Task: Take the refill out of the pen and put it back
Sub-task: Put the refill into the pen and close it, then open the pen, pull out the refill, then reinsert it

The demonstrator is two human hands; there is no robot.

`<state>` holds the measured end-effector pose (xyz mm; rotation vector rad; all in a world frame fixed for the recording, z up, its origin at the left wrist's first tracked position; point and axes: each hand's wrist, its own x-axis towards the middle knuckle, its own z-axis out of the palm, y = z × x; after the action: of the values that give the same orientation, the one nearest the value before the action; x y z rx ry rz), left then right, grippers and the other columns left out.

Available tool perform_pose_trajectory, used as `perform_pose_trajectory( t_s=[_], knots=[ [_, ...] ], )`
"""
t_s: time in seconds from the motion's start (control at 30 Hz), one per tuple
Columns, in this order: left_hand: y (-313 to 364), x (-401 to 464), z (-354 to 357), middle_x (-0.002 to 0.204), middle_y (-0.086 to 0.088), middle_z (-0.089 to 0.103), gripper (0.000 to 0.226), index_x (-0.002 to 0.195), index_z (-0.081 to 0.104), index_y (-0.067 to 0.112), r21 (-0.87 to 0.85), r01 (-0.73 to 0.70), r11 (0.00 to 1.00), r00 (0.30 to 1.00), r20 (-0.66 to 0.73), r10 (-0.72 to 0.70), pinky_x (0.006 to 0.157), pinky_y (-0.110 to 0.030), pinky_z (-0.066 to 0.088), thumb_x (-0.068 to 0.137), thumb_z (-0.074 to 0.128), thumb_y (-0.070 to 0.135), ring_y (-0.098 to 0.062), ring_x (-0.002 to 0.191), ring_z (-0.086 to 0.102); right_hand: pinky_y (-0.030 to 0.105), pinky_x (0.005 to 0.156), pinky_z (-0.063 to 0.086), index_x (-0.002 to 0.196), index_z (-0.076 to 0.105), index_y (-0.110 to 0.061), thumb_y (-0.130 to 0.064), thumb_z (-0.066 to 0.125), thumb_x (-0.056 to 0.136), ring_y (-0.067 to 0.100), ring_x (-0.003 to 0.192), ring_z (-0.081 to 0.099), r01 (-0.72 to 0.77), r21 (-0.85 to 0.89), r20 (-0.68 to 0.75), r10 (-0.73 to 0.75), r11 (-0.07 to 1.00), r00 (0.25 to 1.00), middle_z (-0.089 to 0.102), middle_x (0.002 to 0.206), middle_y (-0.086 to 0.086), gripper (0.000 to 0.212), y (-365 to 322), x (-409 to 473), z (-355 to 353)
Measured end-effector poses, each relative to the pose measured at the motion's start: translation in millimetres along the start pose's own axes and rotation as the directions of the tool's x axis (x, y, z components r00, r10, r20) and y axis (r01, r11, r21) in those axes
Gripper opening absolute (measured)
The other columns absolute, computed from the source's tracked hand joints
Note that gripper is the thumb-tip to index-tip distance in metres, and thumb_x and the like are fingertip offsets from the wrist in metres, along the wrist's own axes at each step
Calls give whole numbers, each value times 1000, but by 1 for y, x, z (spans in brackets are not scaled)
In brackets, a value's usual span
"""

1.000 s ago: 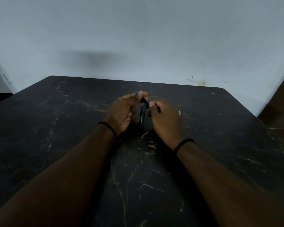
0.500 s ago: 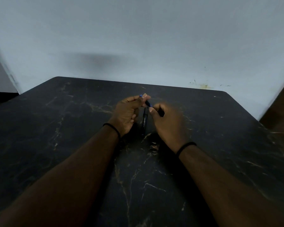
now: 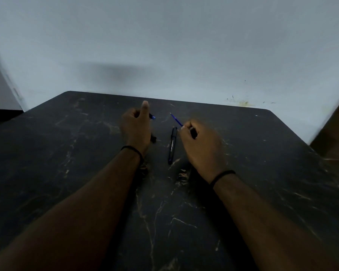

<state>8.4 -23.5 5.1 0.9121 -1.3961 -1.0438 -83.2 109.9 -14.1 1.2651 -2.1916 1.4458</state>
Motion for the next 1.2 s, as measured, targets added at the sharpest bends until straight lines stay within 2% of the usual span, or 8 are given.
perform_pose_trajectory(
  t_s=[0.17, 0.37, 0.53, 0.67, 0.8, 0.93, 1.03, 1.2],
  knots=[
    [-14, 7, -12, 60, -2, 58, 41, 67, 64, 11, 610, -192, 769, 976, 201, 84, 56, -26, 35, 90, 55, 45, -19, 61, 58, 9, 45, 28, 72, 49, -33, -43, 49, 89, -3, 61, 55, -8, 19, -16, 8, 1000, 1000, 56, 60, -14, 20, -3, -2, -3],
    [-11, 10, -18, 70, -7, 60, 34, 60, 54, 13, 767, -211, 606, 965, 261, 6, 62, -28, 40, 81, 59, 38, -27, 68, 59, 10, 47, 28, 73, 52, -32, -37, 53, 91, -4, 62, 56, -12, 32, 8, 12, 999, 1000, 58, 63, -13, 19, -4, -4, -4],
    [-9, 6, -19, 99, -15, 69, 38, 89, 69, 11, 806, -180, 563, 977, 212, 9, 72, -33, 40, 84, 60, 48, -37, 93, 64, 9, 45, 28, 71, 52, -33, -35, 54, 93, -7, 62, 54, -40, 36, 30, 39, 999, 999, 57, 62, -14, 22, -5, -3, -3],
    [-9, 6, -17, 93, -12, 68, 41, 91, 67, 10, 771, -217, 599, 976, 176, 127, 68, -32, 42, 87, 56, 49, -33, 86, 65, 19, 51, 35, 73, 52, -31, -37, 54, 94, 0, 59, 55, -25, 48, -11, 25, 999, 1000, 57, 63, -12, 22, -4, -4, -3],
    [0, -5, -6, 84, 0, 58, 21, 83, 55, 22, 447, -415, 793, 910, 204, 362, 58, -25, 38, 90, 60, 41, -15, 71, 55, 36, 59, 54, 88, 54, -27, -44, 48, 95, 9, 64, 62, -27, 130, -116, 42, 991, 992, 66, 73, -5, 20, -9, -3, -6],
    [7, -31, 8, 86, 5, 60, 16, 93, 66, 20, 191, -649, 737, 731, 425, 533, 58, -18, 42, 88, 62, 34, 0, 65, 52, 41, 64, 57, 94, 52, -31, -36, 51, 99, 8, 71, 66, 3, 234, -262, 60, 972, 963, 70, 81, -7, 7, -17, -1, -12],
    [11, -42, 14, 96, 4, 66, 27, 108, 69, 20, 153, -707, 690, 631, 578, 518, 70, -24, 50, 85, 66, 34, -5, 79, 59, 39, 72, 58, 98, 50, -31, -31, 50, 99, 3, 82, 68, 18, 336, -310, 92, 942, 946, 73, 92, -9, 1, -20, 2, -17],
    [17, -51, 13, 97, 2, 71, 27, 109, 70, 20, 38, -696, 717, 578, 622, 528, 74, -41, 55, 85, 65, 30, -17, 83, 65, 32, 74, 57, 100, 46, -27, -30, 49, 100, -1, 86, 68, 26, 327, -316, 83, 945, 945, 73, 97, -12, 4, -20, 2, -17]
  ],
)
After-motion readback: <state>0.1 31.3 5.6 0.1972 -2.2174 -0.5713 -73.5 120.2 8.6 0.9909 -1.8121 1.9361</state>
